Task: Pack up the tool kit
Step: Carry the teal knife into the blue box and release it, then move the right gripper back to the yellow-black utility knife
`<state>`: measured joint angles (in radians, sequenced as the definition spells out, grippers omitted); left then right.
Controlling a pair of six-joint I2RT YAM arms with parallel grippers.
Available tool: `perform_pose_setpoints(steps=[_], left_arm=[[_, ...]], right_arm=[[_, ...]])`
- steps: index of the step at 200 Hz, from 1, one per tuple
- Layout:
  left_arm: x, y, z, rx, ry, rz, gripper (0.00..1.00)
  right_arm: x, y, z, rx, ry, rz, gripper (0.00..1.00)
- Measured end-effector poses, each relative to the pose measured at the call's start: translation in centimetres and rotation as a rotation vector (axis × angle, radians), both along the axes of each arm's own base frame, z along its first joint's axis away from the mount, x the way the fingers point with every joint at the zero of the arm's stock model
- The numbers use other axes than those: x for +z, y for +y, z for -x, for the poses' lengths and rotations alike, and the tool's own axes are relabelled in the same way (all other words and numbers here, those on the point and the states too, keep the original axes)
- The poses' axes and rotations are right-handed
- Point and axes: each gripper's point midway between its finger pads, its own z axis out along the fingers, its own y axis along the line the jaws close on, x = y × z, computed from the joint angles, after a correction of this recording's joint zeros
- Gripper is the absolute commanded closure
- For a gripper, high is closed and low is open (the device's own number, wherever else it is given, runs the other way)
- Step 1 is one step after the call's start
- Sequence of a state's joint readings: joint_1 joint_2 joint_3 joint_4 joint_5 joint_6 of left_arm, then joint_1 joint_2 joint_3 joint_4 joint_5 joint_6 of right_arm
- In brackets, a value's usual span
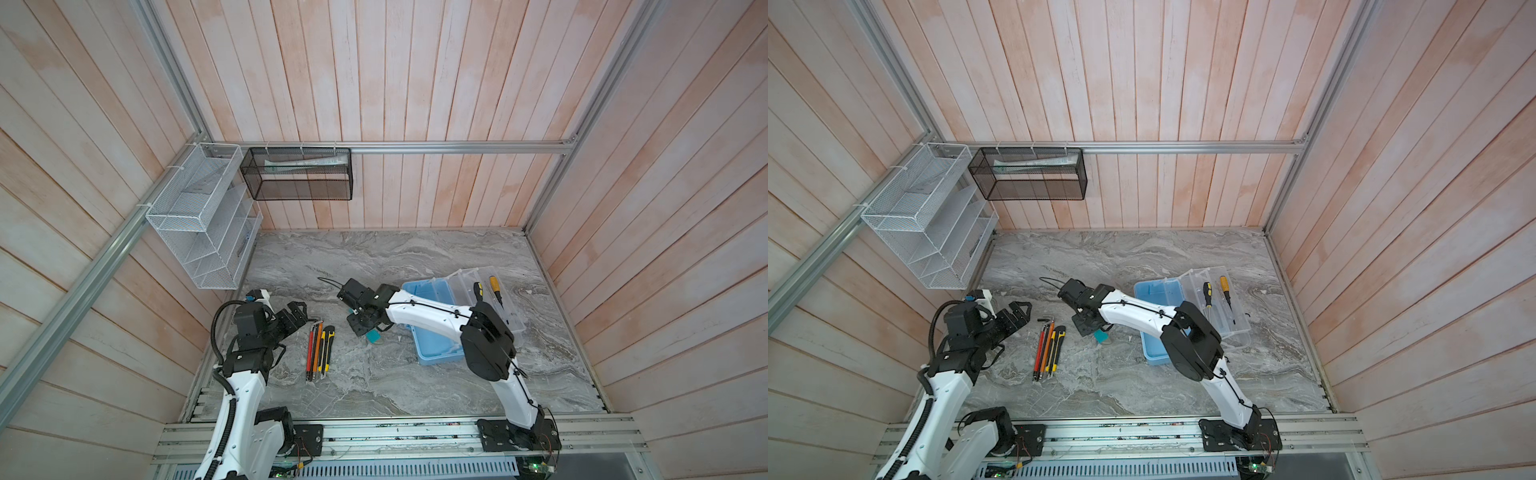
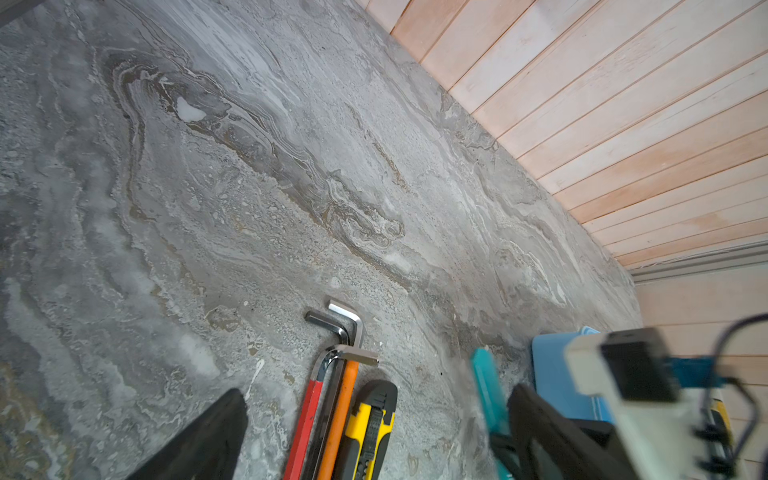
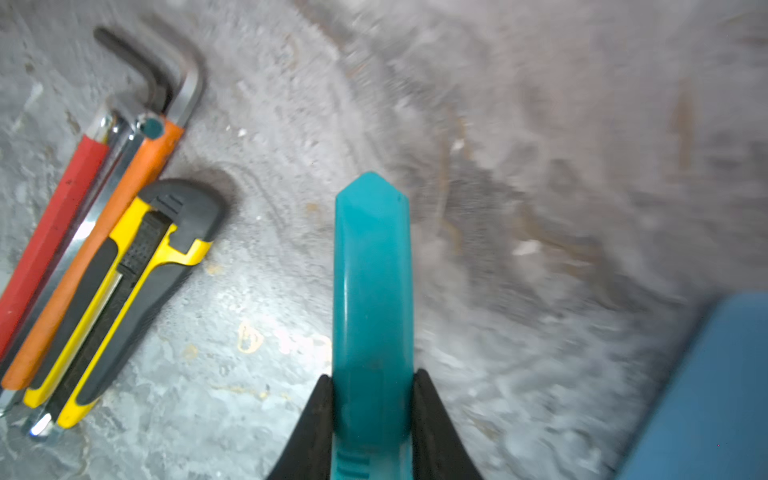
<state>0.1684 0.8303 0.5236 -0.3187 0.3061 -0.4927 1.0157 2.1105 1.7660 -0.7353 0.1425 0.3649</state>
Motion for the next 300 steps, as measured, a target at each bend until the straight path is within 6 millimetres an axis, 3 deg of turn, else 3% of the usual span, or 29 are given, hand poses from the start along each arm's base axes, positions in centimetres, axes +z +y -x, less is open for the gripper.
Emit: perform_pose_setpoints(steps=[30, 51, 85, 104, 122, 146, 160, 188, 221, 242, 261, 276, 288, 300], left_arm=[[0.0, 0.0, 0.0, 0.0, 0.0, 0.0, 0.0], [-0.1, 0.0, 0.0, -0.002, 0.002, 0.001, 0.0], [-0.5, -0.1, -0.1, -0.004, 0.016, 0.005, 0.0], [-0.4, -0.1, -0.1, -0.007, 0.015, 0.008, 0.0], [-0.4, -0.2, -0.1, -0.009, 0.015, 0.01, 0.0], [-0.4, -0.1, -0.1, -0.008, 0.015, 0.01, 0.0], [-0.4, -0.1, -0.1, -0.008, 0.015, 0.01, 0.0], [-0.4, -0.1, -0.1, -0.008, 0.015, 0.01, 0.0], [-0.4, -0.1, -0.1, -0.008, 0.015, 0.009, 0.0], [-0.4, -0.1, -0.1, -0.008, 0.015, 0.009, 0.0], [-0.5, -0.1, -0.1, -0.004, 0.016, 0.007, 0.0], [-0.5, 0.1, -0.1, 0.004, 0.017, 0.001, 0.0], [-0.5, 0.5, -0.1, 0.026, 0.018, -0.009, 0.0], [-0.3, 0.8, 0.0, 0.048, 0.007, -0.016, 0.0]], right_arm=[[5.9, -5.4, -2.8, -0.118, -0.098, -0.045, 0.83], [7.6, -10.2, -3.4, -0.205, -0.137, -0.033, 0.83], [6.3, -19.1, -3.4, -0.362, -0.129, 0.053, 0.83], [5.1, -23.1, -3.4, -0.438, -0.118, 0.096, 0.83], [4.3, -25.5, -3.1, -0.481, -0.109, 0.119, 0.83], [3.3, -27.0, -3.0, -0.498, -0.103, 0.134, 0.81], [2.8, -27.1, -3.0, -0.496, -0.099, 0.134, 0.77], [2.2, -26.7, -3.3, -0.478, -0.094, 0.13, 0.57], [2.0, -26.5, -3.6, -0.473, -0.088, 0.151, 0.51], [3.8, -25.1, -4.4, -0.457, -0.113, 0.134, 0.5], [6.6, -21.2, -5.2, -0.406, -0.169, 0.051, 0.49], [8.2, -16.1, -5.0, -0.332, -0.191, -0.073, 0.49], [8.3, -11.8, -4.2, -0.263, -0.172, -0.167, 0.49], [7.2, -7.4, -3.0, -0.185, -0.119, -0.239, 0.49]])
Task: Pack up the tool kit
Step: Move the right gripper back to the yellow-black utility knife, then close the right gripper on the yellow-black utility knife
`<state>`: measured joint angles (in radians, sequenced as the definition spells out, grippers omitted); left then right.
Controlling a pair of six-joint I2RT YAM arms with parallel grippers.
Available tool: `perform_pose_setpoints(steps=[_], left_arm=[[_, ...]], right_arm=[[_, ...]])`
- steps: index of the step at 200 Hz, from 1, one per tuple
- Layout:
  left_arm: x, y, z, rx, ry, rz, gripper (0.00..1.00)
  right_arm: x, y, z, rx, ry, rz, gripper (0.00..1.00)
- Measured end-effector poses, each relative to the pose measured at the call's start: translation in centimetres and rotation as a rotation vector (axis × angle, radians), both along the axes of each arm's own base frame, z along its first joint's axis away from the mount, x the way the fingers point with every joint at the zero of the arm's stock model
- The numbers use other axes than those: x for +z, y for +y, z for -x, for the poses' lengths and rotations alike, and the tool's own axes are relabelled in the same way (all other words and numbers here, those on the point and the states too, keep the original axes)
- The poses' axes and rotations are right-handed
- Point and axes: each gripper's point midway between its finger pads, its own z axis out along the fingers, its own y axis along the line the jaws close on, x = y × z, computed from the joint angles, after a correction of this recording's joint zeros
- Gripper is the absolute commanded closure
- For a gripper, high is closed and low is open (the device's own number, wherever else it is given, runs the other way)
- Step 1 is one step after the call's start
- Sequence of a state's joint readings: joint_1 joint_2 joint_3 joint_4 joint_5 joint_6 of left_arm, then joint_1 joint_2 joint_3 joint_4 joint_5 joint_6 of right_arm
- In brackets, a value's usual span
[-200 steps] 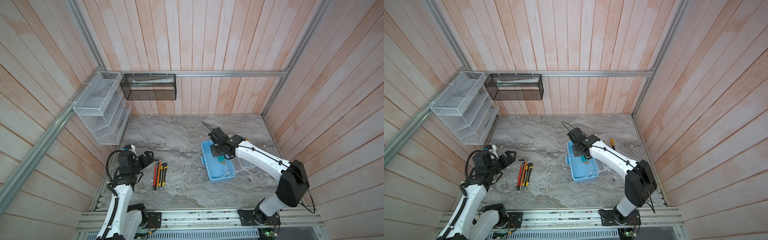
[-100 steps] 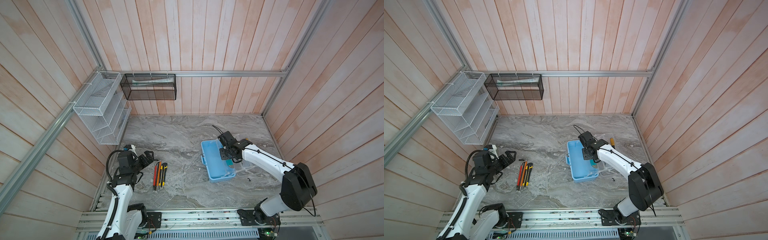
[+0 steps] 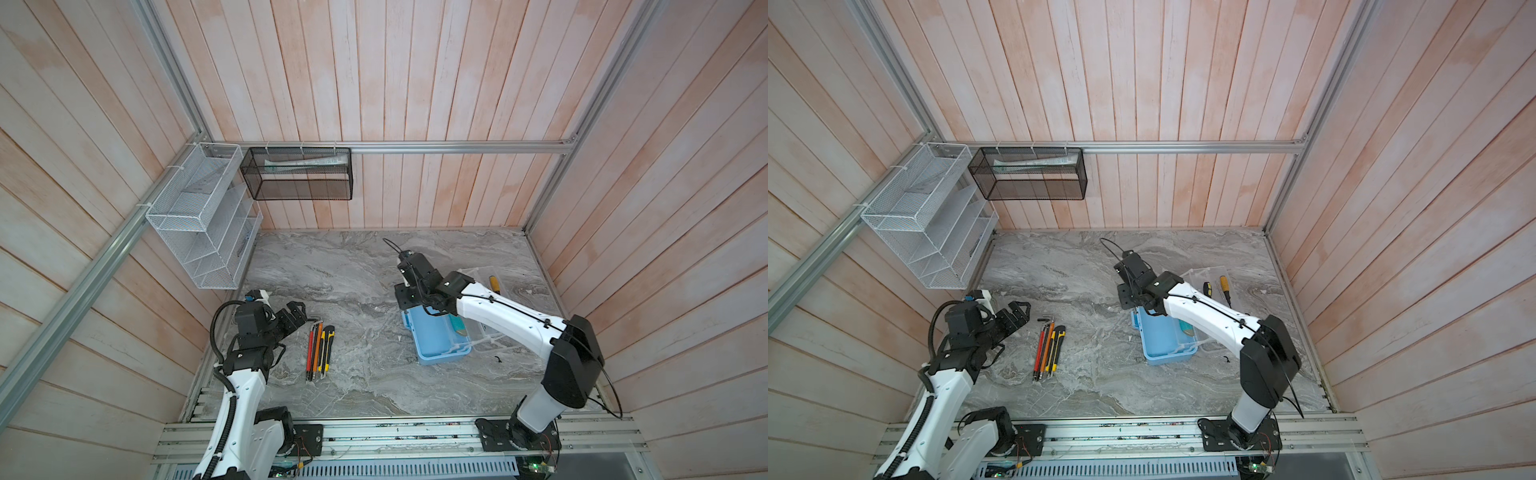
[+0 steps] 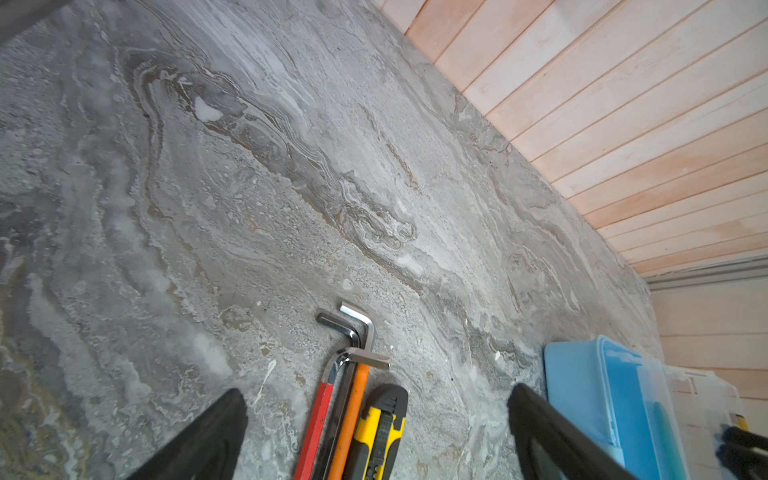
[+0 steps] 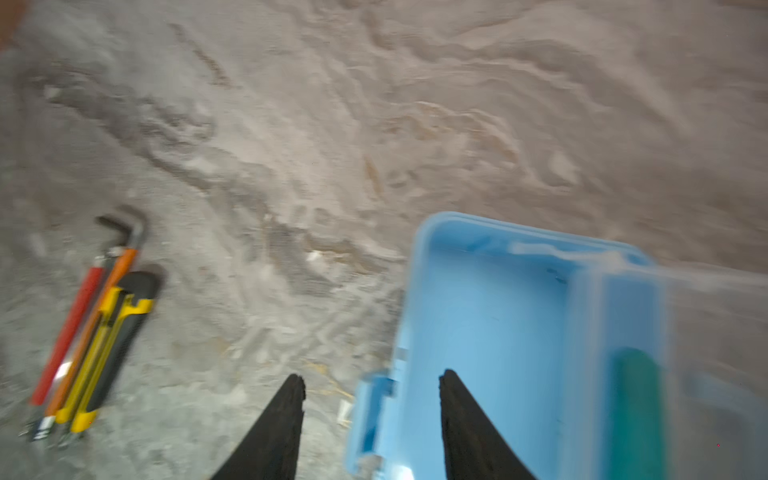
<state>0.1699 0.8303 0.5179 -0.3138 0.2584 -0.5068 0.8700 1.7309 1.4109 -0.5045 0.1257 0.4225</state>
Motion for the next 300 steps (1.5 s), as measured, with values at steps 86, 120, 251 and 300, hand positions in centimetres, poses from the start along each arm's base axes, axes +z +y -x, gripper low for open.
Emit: perform_pose_setpoints(steps=[86, 120, 251, 300], left_arm=[[0.9, 1.9, 1.5, 0.141, -0.054, -0.022, 0.0], [1.0, 2.2, 1.7, 0.164, -0.062, -0.02, 0.0], [2.5, 3.5, 2.7, 0.218, -0.114, -0.089, 0.0], [2.6, 3.4, 2.7, 0.212, -0.118, -0.094, 0.0]], right_arm=[[-10.3, 17.6, 6.2, 0.354, 0.177, -0.036, 0.48], [-10.5, 19.2, 6.8, 0.399, 0.157, -0.004, 0.48], [-12.7, 18.5, 8.4, 0.413, 0.135, 0.198, 0.46], [-12.4, 13.8, 7.0, 0.376, 0.135, 0.278, 0.46]])
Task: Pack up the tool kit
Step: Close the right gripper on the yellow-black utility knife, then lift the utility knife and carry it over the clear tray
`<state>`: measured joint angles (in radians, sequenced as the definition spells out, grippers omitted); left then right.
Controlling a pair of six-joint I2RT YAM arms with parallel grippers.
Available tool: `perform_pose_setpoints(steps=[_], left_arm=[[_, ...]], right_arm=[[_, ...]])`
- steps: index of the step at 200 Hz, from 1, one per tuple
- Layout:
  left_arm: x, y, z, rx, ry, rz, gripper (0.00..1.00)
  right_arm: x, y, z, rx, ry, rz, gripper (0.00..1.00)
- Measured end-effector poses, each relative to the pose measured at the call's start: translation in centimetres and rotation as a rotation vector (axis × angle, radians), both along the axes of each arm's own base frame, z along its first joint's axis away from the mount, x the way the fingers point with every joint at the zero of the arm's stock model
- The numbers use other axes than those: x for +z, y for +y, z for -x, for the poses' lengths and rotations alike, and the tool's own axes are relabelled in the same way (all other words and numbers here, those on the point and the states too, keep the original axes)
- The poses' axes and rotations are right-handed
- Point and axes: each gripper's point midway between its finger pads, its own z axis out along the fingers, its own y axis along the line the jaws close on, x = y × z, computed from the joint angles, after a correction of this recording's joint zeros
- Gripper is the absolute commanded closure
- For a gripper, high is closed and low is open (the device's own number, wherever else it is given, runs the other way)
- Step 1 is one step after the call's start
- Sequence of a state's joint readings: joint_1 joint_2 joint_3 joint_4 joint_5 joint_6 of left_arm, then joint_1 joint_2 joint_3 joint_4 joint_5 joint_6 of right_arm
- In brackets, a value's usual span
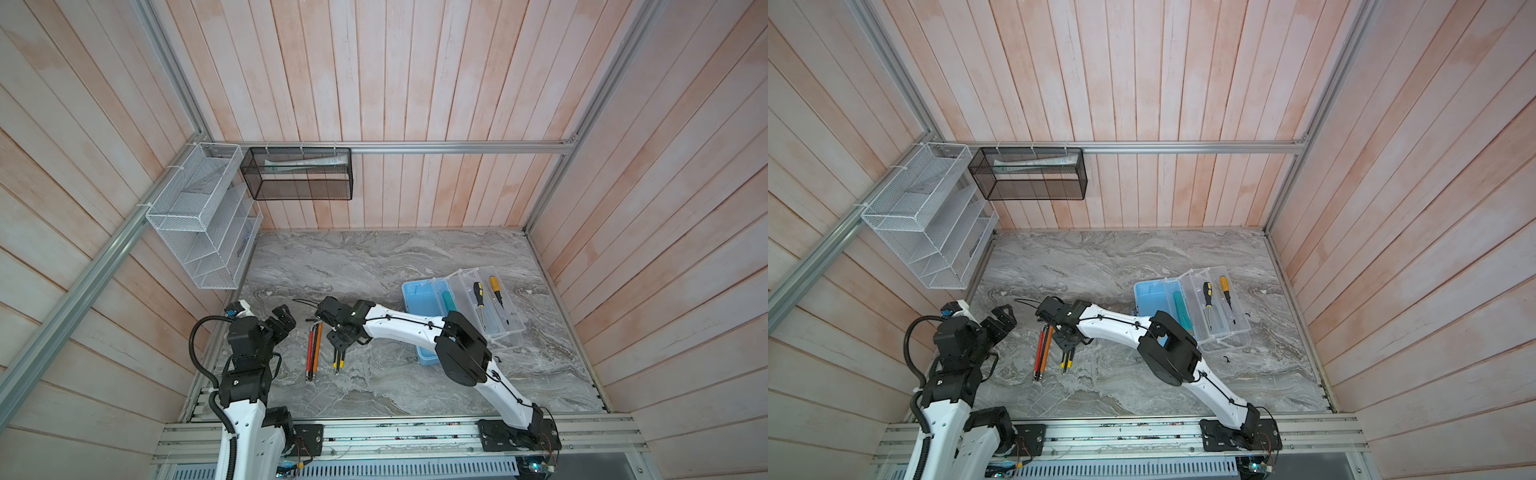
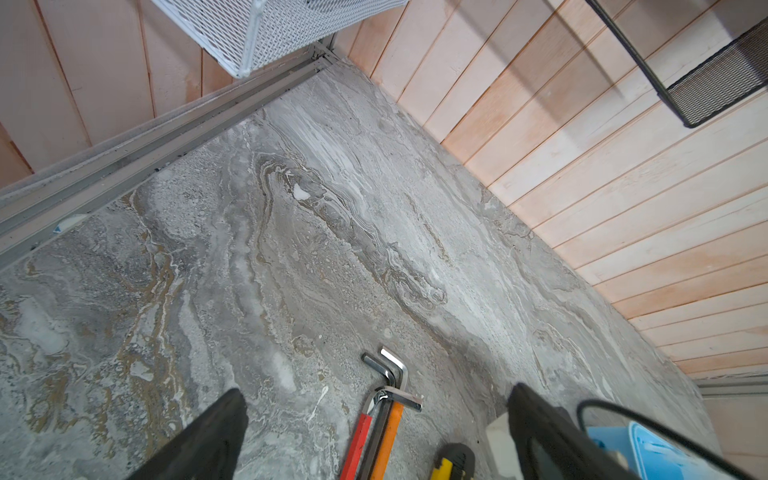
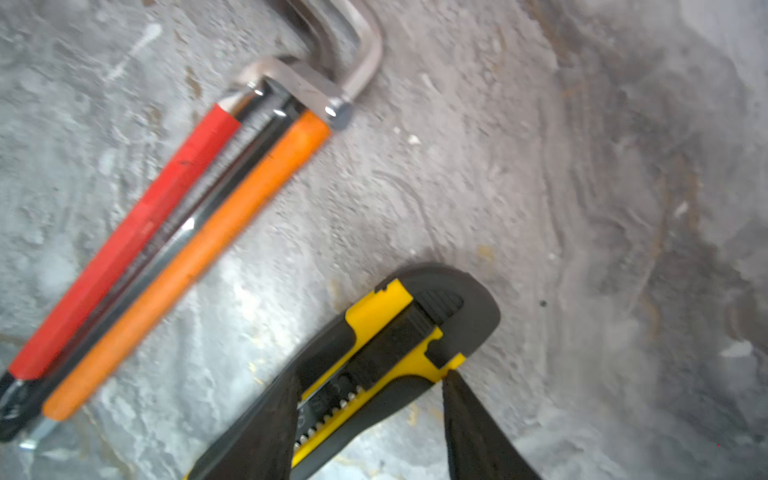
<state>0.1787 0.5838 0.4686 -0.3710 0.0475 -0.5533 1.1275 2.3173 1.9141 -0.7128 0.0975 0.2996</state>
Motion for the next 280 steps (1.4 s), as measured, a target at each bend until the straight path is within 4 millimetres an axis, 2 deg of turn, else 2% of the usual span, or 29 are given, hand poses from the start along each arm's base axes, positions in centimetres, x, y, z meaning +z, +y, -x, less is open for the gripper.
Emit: perform_pose_setpoints(steps=[15, 29, 48, 69, 94, 115, 136, 174, 204, 241, 280], left_arm=[[0.0, 0.0, 0.0, 0.0, 0.0, -0.001, 0.0], [0.0, 0.0, 0.0, 0.0, 0.0, 0.0, 0.0], [-0.1, 0.0, 0.0, 0.0, 0.003, 0.001, 0.0], [-0.3, 0.0, -0.1, -0.001, 0.011, 0.003, 0.0], [-0.5, -0.1, -0.1, -0.006, 0.02, 0.007, 0.0], [-0.6, -0.1, -0.2, -0.008, 0.024, 0.008, 0.0], [-0.6, -0.3, -0.2, -0.016, 0.024, 0.013, 0.0], [-1.1, -0.5, -0.4, -0.03, 0.024, 0.021, 0.0], [-1.8, -0.7, -0.4, -0.04, 0.042, 0.031, 0.0], [-1.7, -0.8, -0.4, -0.044, 0.041, 0.028, 0.0], [-1.7, -0.8, -0.5, -0.045, 0.041, 0.028, 0.0]], right_arm=[[0.2, -1.6, -0.4, -0.034, 0.046, -0.02, 0.46], [0.6, -2.1, -0.9, -0.07, 0.083, -0.061, 0.45], [1.6, -1.4, -1.1, -0.11, 0.115, -0.134, 0.45], [2.0, -0.4, -0.3, -0.131, 0.147, -0.177, 0.44], [1.5, -0.1, 1.4, -0.141, 0.185, -0.171, 0.44], [0.4, -0.8, 2.3, -0.154, 0.211, -0.135, 0.44], [-0.1, -1.6, 2.6, -0.171, 0.224, -0.102, 0.44], [-0.1, -1.6, 2.6, -0.172, 0.225, -0.101, 0.43], [-0.1, -0.2, 1.8, -0.158, 0.214, -0.11, 0.43], [-1.0, 1.6, 0.8, -0.136, 0.197, -0.093, 0.43], [-1.3, 2.3, 1.1, -0.1, 0.147, -0.031, 0.43]])
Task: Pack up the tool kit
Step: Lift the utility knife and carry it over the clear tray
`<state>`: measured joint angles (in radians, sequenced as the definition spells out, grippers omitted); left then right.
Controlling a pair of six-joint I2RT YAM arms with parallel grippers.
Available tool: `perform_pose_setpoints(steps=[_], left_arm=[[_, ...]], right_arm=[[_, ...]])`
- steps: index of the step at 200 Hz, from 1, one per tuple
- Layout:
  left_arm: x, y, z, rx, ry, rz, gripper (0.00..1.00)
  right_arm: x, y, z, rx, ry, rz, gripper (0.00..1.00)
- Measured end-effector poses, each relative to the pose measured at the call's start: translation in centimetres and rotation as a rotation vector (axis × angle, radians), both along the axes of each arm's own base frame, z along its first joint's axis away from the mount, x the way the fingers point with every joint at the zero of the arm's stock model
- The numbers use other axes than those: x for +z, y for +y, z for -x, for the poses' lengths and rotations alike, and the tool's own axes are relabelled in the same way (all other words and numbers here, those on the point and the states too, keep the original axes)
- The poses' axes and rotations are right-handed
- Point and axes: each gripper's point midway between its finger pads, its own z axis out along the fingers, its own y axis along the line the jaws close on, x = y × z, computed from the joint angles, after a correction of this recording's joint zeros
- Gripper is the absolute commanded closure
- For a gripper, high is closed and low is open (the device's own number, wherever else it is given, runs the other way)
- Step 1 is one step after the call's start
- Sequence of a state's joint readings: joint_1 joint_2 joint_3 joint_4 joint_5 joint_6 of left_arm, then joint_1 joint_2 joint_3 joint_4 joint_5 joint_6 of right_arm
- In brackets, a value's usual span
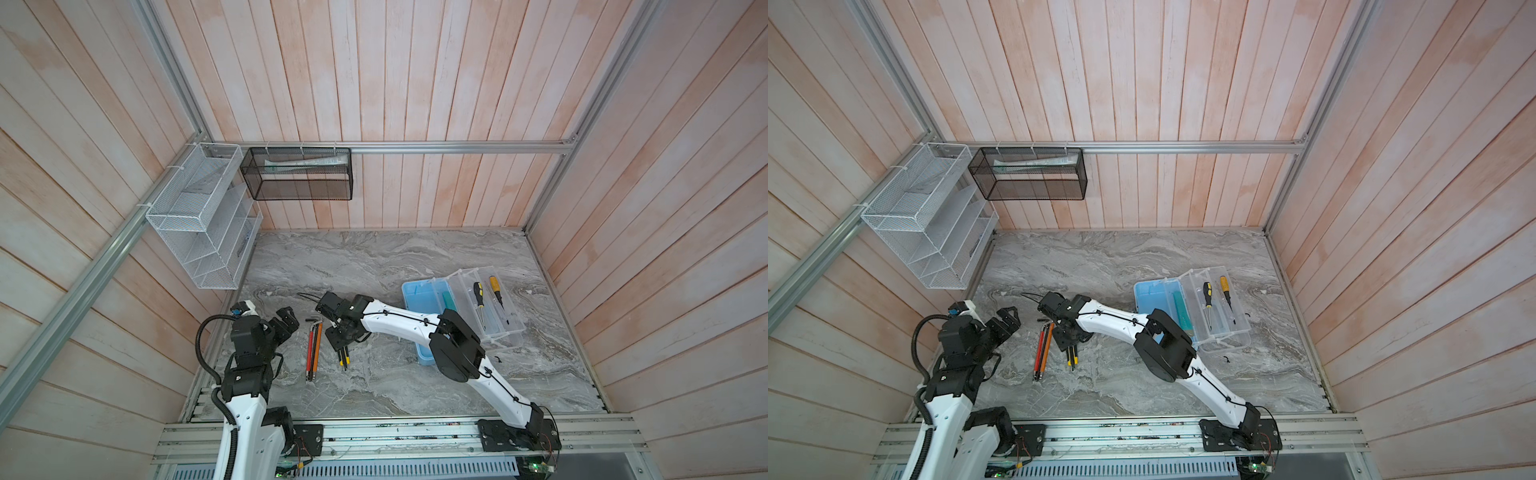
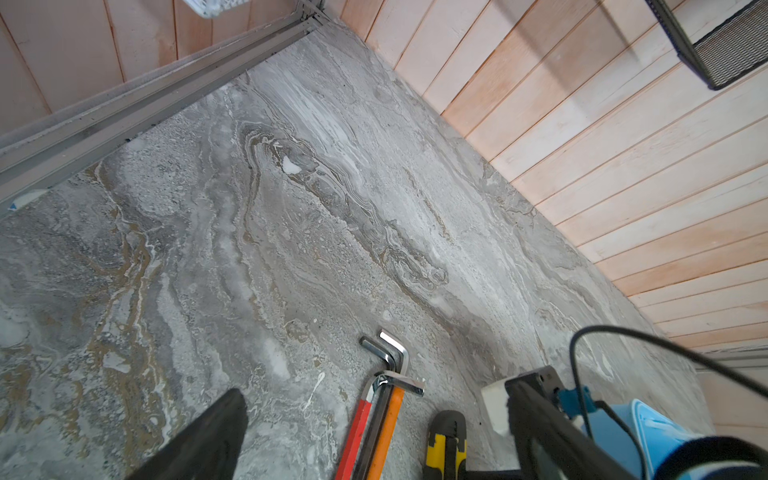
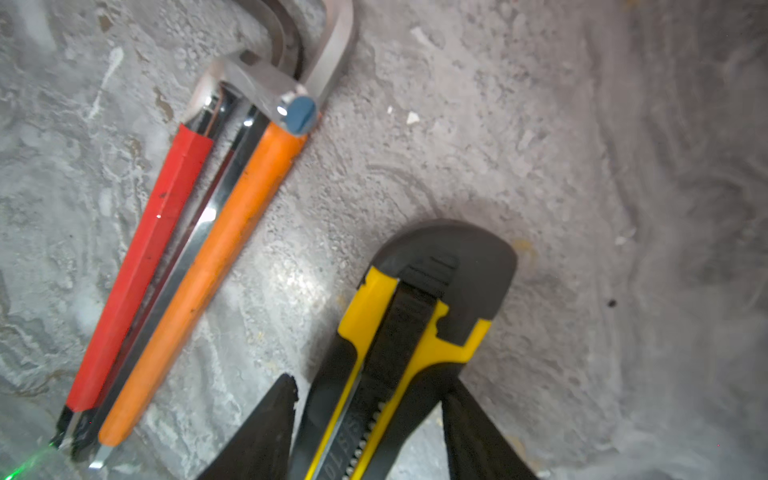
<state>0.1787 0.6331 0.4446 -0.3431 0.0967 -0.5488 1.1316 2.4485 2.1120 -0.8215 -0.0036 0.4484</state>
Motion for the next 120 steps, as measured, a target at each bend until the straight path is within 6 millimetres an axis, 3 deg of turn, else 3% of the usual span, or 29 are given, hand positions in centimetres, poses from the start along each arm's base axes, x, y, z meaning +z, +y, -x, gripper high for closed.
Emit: perform_pose_setpoints(steps=[49, 73, 85, 120], left_arm=[[0.0, 0.0, 0.0, -0.001, 0.0, 0.0, 0.0], [0.0, -0.1, 0.0, -0.004, 0.001, -0.001, 0.0], [-0.1, -0.1, 0.0, -0.006, 0.002, 0.001, 0.0], [-1.2, -0.7, -0.3, -0.036, 0.036, 0.034, 0.0]], right_arm=[[-0.5, -0.2, 0.5, 0.047, -0.086, 0.099, 0.57], [-0.4, -0.8, 0.5, 0.054, -0.097, 0.104, 0.73], [-0.2, -1.6, 0.4, 0.047, -0.097, 0.098, 0.79], [0.2, -5.8, -1.1, -0.012, -0.06, 0.096, 0.84]])
